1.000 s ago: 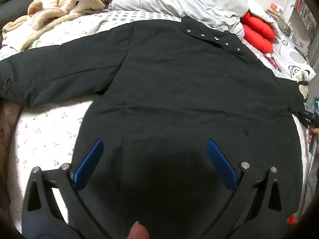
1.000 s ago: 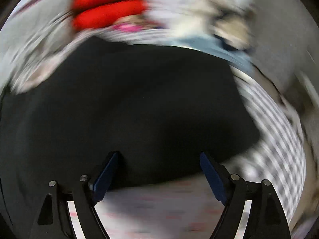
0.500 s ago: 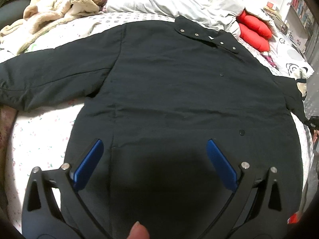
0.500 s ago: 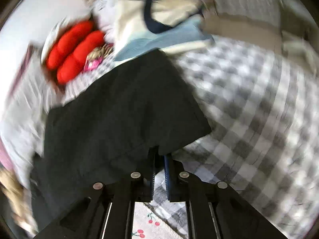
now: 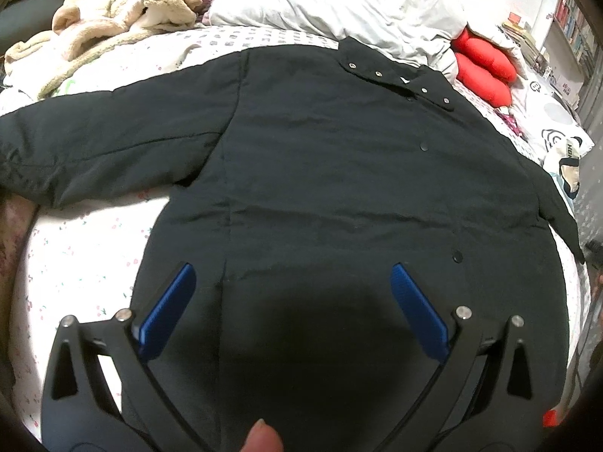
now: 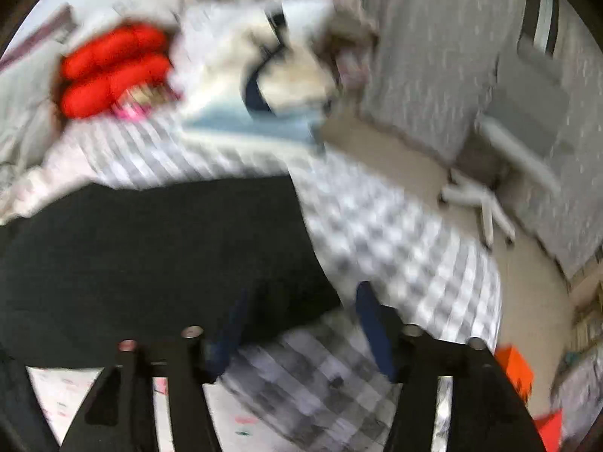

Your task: Fold large clothes

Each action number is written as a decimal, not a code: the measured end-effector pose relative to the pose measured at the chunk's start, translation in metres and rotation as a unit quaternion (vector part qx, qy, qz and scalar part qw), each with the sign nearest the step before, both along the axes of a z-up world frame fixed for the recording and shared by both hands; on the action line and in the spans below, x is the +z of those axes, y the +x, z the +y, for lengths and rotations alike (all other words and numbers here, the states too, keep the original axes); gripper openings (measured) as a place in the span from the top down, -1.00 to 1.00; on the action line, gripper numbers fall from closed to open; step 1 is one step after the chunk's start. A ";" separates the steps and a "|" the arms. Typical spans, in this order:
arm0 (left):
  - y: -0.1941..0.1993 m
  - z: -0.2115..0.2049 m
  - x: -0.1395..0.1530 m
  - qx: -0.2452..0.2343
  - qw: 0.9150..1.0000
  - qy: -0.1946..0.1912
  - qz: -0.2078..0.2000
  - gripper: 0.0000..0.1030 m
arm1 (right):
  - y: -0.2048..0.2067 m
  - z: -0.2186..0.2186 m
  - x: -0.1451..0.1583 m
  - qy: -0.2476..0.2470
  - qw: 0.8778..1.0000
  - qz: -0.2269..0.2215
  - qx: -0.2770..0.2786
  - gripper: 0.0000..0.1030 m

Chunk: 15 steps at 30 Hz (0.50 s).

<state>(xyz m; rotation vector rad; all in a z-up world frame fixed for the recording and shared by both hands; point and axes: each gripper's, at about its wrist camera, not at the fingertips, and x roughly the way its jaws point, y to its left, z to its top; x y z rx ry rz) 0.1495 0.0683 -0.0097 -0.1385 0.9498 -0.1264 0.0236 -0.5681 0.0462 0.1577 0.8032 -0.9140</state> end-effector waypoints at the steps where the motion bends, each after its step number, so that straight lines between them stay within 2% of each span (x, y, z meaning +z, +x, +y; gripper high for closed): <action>1: 0.001 0.001 0.000 0.000 1.000 0.000 -0.001 -0.99 | 0.002 0.014 0.009 -0.012 1.000 -0.010 0.019 -0.42; 2: 0.002 0.002 -0.001 0.002 1.000 0.000 0.000 -0.99 | 0.010 0.028 0.015 -0.016 0.998 -0.021 0.049 -0.54; 4: 0.006 0.003 -0.004 0.005 1.000 -0.002 0.004 -0.99 | 0.038 0.050 0.014 0.004 0.993 -0.020 0.115 -0.65; 6: 0.009 0.003 -0.009 0.009 1.000 -0.001 0.010 -0.99 | 0.073 0.069 0.003 0.028 0.987 -0.002 0.157 -0.65; 8: 0.012 0.005 -0.012 0.012 1.000 0.001 0.013 -0.99 | 0.091 0.081 -0.016 0.053 0.983 0.014 0.176 -0.65; 11: 0.014 0.012 -0.017 0.021 1.000 0.002 0.023 -0.99 | 0.093 0.068 -0.049 0.100 0.980 0.035 0.167 -0.66; 12: 0.014 0.015 -0.018 0.024 0.999 0.001 0.026 -0.99 | 0.081 0.055 -0.055 0.124 0.980 0.014 0.152 -0.70; 13: 0.014 0.020 -0.018 0.028 0.999 0.001 0.028 -0.99 | 0.073 0.044 -0.058 0.135 0.982 0.006 0.134 -0.74; 15: 0.012 0.029 -0.016 0.035 0.999 0.001 0.028 -0.99 | 0.049 0.021 -0.057 0.133 0.988 0.028 0.068 -0.74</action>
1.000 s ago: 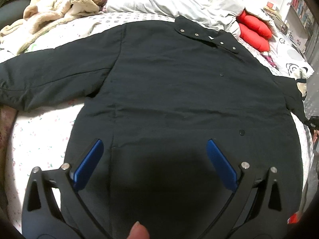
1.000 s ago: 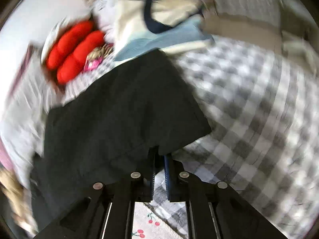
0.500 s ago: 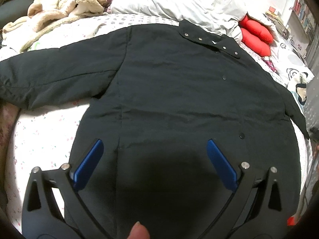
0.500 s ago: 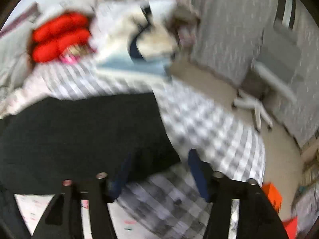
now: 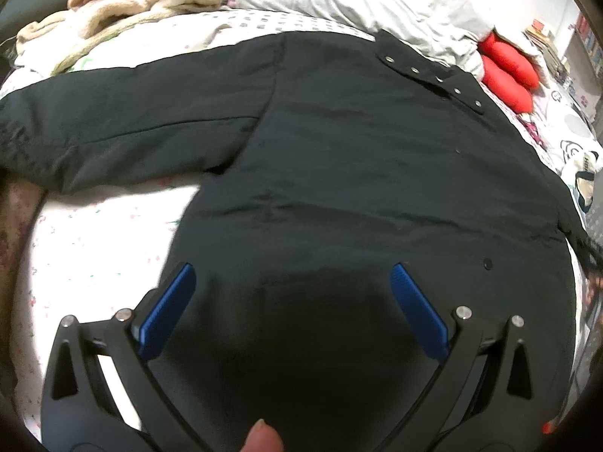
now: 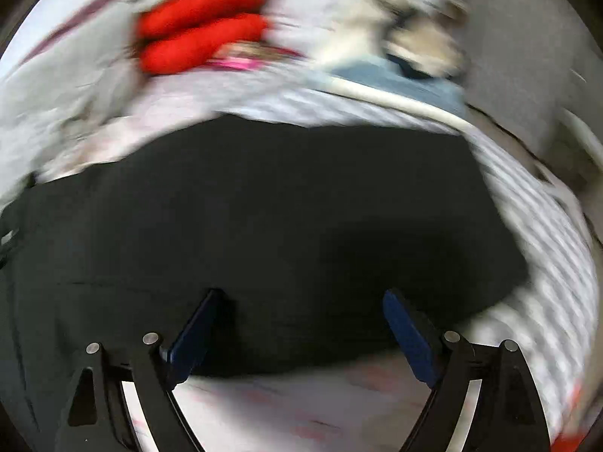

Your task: Fold large clothes

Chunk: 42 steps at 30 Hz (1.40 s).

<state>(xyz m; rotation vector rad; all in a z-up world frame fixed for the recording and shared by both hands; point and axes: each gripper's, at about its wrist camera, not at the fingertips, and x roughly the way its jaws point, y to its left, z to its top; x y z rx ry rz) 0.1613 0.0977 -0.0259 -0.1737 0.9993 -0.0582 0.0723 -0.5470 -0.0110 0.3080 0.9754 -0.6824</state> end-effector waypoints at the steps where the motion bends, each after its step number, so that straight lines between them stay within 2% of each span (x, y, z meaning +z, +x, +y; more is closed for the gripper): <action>1: -0.001 0.007 0.002 0.005 1.000 0.001 -0.002 -0.99 | -0.009 -0.006 0.003 -0.003 1.000 0.009 -0.015 -0.74; 2: -0.002 0.011 0.003 0.008 1.000 0.002 -0.004 -0.99 | -0.022 -0.012 0.009 0.001 0.999 0.016 -0.038 -0.74; 4: -0.005 0.021 0.007 0.017 1.000 0.007 -0.012 -0.99 | -0.041 -0.008 0.027 0.012 0.999 -0.003 -0.041 -0.74; 9: -0.012 0.044 0.019 0.049 0.998 0.021 -0.022 -0.99 | -0.057 0.062 0.088 -0.050 0.997 -0.051 0.027 -0.75; 12: -0.013 0.062 0.026 0.082 0.996 0.016 -0.024 -0.99 | -0.060 0.111 0.111 -0.042 0.992 -0.107 0.060 -0.88; 15: -0.010 0.085 0.033 0.130 0.991 0.009 -0.024 -0.99 | -0.047 0.161 0.122 -0.029 0.985 -0.130 0.108 -0.89; 18: -0.005 0.108 0.040 0.178 0.984 0.000 -0.025 -0.99 | -0.027 0.209 0.116 -0.035 0.979 -0.124 0.159 -0.90; 24: 0.004 0.149 0.053 0.251 0.966 0.039 -0.055 -0.99 | -0.011 0.269 0.092 -0.037 0.970 -0.117 0.212 -0.90; 29: 0.016 0.177 0.048 0.277 0.959 0.026 -0.058 -0.94 | 0.004 0.300 0.070 -0.029 0.966 -0.100 0.235 -0.90; 34: 0.020 0.201 0.043 0.306 0.949 -0.007 -0.075 -0.85 | 0.013 0.328 0.053 -0.021 0.963 -0.088 0.253 -0.90; 40: 0.019 0.226 0.040 0.332 0.937 -0.038 -0.104 -0.41 | 0.022 0.343 0.043 -0.016 0.960 -0.074 0.269 -0.90; 42: 0.016 0.233 0.040 0.338 0.933 -0.048 -0.116 -0.14 | 0.024 0.346 0.042 -0.016 0.959 -0.074 0.274 -0.90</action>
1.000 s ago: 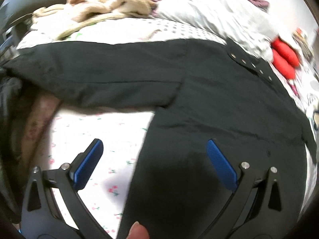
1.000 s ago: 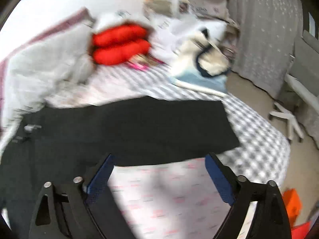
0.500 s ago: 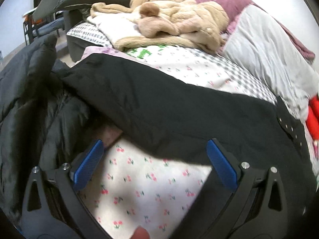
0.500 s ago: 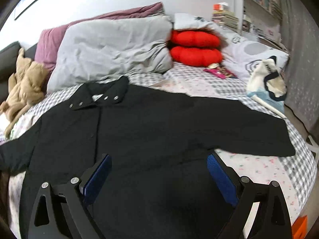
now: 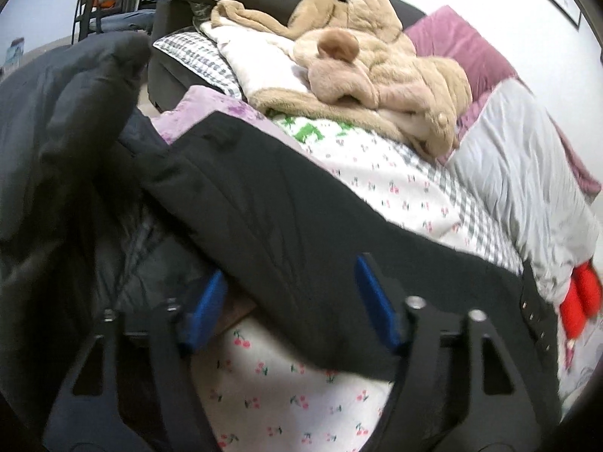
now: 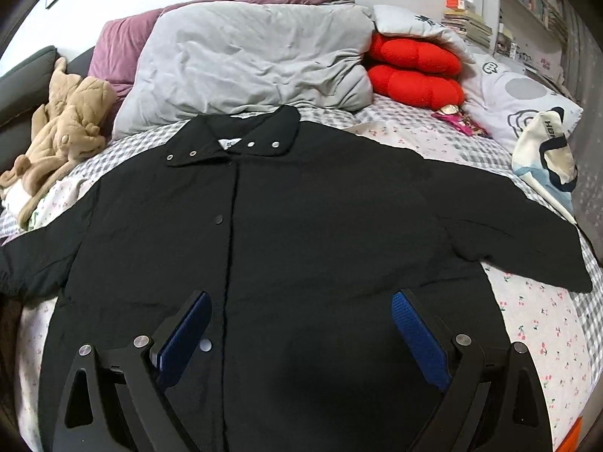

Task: Fold large clothes
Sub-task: 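Grasp the sleeve near the left gripper and fold it across the jacket body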

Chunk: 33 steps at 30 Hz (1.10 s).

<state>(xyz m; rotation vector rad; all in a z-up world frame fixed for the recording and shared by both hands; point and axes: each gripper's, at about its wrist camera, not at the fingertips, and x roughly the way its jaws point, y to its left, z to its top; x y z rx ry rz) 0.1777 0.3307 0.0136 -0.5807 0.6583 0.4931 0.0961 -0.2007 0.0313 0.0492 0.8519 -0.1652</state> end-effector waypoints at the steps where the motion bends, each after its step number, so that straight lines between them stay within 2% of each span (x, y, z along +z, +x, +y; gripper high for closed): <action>1: -0.001 0.004 -0.001 0.002 1.000 -0.004 -0.008 -0.06 | 0.000 0.000 0.000 0.000 1.000 0.000 0.002 -0.90; 5: -0.008 0.018 -0.003 0.007 0.999 -0.027 -0.035 0.81 | -0.002 0.003 0.003 -0.001 1.000 0.001 0.010 -0.90; 8: -0.010 0.018 0.003 -0.010 0.997 -0.046 -0.063 0.86 | -0.003 0.004 0.009 0.000 1.000 -0.003 0.016 -0.90; 12: -0.005 -0.011 0.027 -0.070 0.992 -0.017 -0.102 0.88 | -0.001 0.011 0.019 0.006 1.000 -0.014 0.025 -0.90; 14: -0.002 -0.037 0.042 -0.117 0.985 -0.005 -0.127 0.88 | 0.002 0.017 0.023 0.018 0.999 -0.019 0.033 -0.89; 19: 0.005 -0.116 0.062 -0.247 0.954 0.011 -0.166 0.88 | 0.013 0.032 0.027 0.055 0.997 -0.024 0.052 -0.89; 21: 0.009 -0.151 0.057 -0.301 0.940 0.006 -0.163 0.88 | 0.018 0.038 0.027 0.071 0.995 -0.027 0.062 -0.90; 23: 0.013 -0.179 0.048 -0.340 0.928 0.002 -0.149 0.88 | 0.023 0.040 0.026 0.089 0.993 -0.032 0.067 -0.90; 27: 0.023 -0.235 0.014 -0.424 0.901 -0.002 -0.089 0.87 | 0.034 0.042 0.013 0.153 0.984 -0.030 0.081 -0.90; 31: 0.025 -0.283 -0.031 -0.493 0.870 0.016 0.003 0.76 | 0.048 0.039 -0.014 0.219 0.972 -0.014 0.081 -0.90; 33: 0.020 -0.294 -0.040 -0.505 0.862 0.018 0.039 0.39 | 0.056 0.038 -0.031 0.258 0.963 0.004 0.082 -0.90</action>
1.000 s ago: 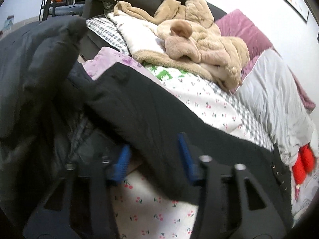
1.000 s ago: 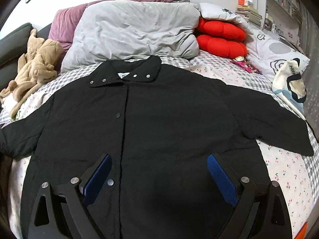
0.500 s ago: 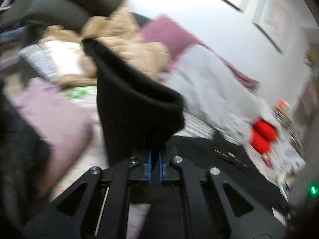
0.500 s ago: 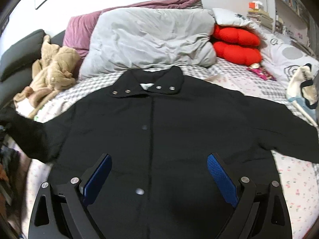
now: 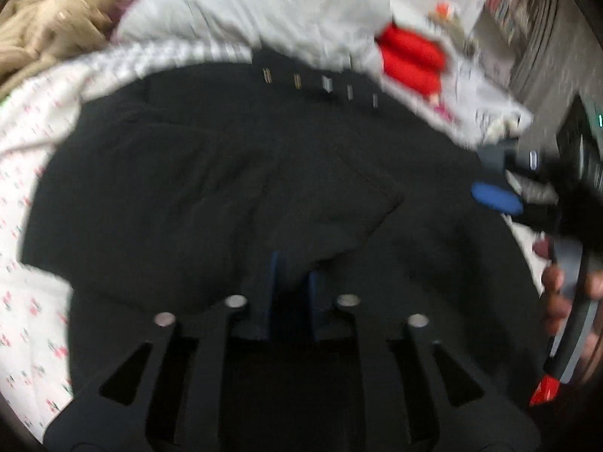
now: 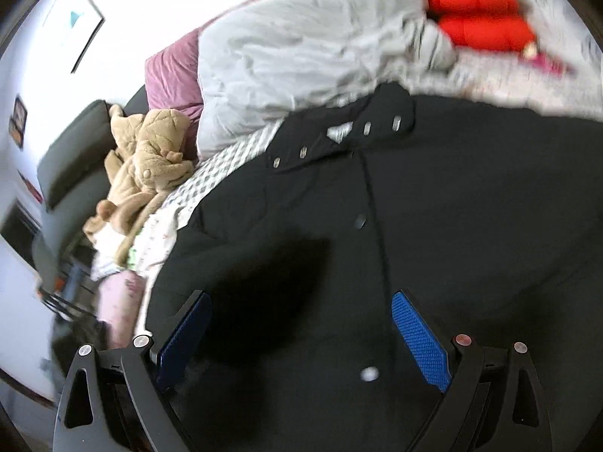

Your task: Fold large clothes

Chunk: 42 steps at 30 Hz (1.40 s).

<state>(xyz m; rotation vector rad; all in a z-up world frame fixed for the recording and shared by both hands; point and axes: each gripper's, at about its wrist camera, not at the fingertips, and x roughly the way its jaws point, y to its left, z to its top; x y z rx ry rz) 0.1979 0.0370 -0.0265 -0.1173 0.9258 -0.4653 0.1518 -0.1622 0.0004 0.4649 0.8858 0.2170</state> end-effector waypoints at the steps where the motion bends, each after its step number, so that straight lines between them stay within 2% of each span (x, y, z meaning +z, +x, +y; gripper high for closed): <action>1: -0.002 -0.002 0.000 -0.002 1.000 0.009 0.007 0.31 | 0.004 0.000 -0.007 0.014 1.000 0.009 0.003 -0.90; 4: -0.011 0.005 0.016 0.009 1.000 0.028 -0.012 -0.14 | 0.016 0.001 -0.022 0.054 0.998 0.029 0.015 -0.90; 5: -0.014 0.013 0.023 0.024 0.999 0.027 -0.023 -0.45 | 0.020 0.003 -0.028 0.068 0.997 0.034 0.016 -0.90; 6: -0.014 0.023 0.031 0.042 0.998 0.025 -0.033 -0.62 | 0.023 0.006 -0.034 0.082 0.996 0.042 0.018 -0.90; 9: -0.010 0.059 0.040 0.105 0.993 0.029 -0.040 -0.65 | 0.030 0.025 -0.052 0.112 0.990 0.066 0.046 -0.89; 12: -0.008 0.100 0.033 0.171 0.984 0.031 -0.042 -0.65 | 0.036 0.056 -0.070 0.082 0.989 0.093 0.076 -0.80; 13: -0.008 0.112 0.028 0.187 0.981 0.023 -0.039 -0.65 | 0.038 0.067 -0.077 0.061 0.989 0.104 0.083 -0.62; 14: -0.008 0.123 0.024 0.197 0.980 0.014 -0.033 -0.65 | 0.040 0.076 -0.084 0.049 0.989 0.112 0.086 -0.36; 15: -0.007 0.132 0.021 0.204 0.979 0.002 -0.028 -0.60 | 0.042 0.083 -0.089 0.042 0.988 0.118 0.086 -0.21; 17: -0.004 0.149 0.019 0.218 0.975 -0.021 -0.025 -0.50 | 0.047 0.094 -0.090 0.029 0.988 0.117 0.094 0.78; 19: -0.005 0.163 0.021 0.234 0.971 -0.032 -0.036 -0.36 | 0.050 0.099 -0.073 0.019 0.990 0.089 0.110 0.81; 22: -0.002 0.170 0.022 0.247 0.967 -0.044 -0.048 0.06 | 0.053 0.086 -0.016 -0.005 0.994 0.002 0.107 0.83; 23: 0.000 0.172 0.022 0.247 0.966 -0.057 -0.049 0.26 | 0.053 0.079 -0.003 -0.013 0.994 -0.016 0.103 0.83; 24: 0.002 0.172 0.021 0.244 0.966 -0.071 -0.049 0.37 | 0.055 0.070 0.015 -0.032 0.994 -0.040 0.096 0.83; 27: 0.018 0.153 0.016 0.235 0.967 -0.083 -0.047 0.44 | 0.064 0.055 0.029 -0.091 0.991 -0.054 0.086 0.83; 32: 0.043 0.116 -0.005 0.213 0.975 -0.063 -0.023 0.46 | 0.077 0.040 0.001 -0.158 0.984 -0.020 0.078 0.83; 35: 0.052 0.108 -0.029 0.219 0.975 -0.045 0.019 0.46 | 0.087 0.029 -0.027 -0.197 0.978 0.011 0.066 0.83; 37: 0.053 0.105 -0.041 0.223 0.974 -0.034 0.023 0.46 | 0.092 0.020 -0.049 -0.212 0.975 0.037 0.061 0.82; 39: 0.053 0.105 -0.041 0.223 0.974 -0.027 0.022 0.46 | 0.095 0.014 -0.066 -0.218 0.972 0.060 0.061 0.71; 41: 0.052 0.104 -0.035 0.225 0.974 -0.021 0.023 0.46 | 0.092 0.007 -0.071 -0.224 0.971 0.070 0.046 0.43; 42: 0.052 0.104 -0.032 0.226 0.974 -0.022 0.022 0.44 | 0.091 0.002 -0.070 -0.219 0.972 0.076 0.037 0.36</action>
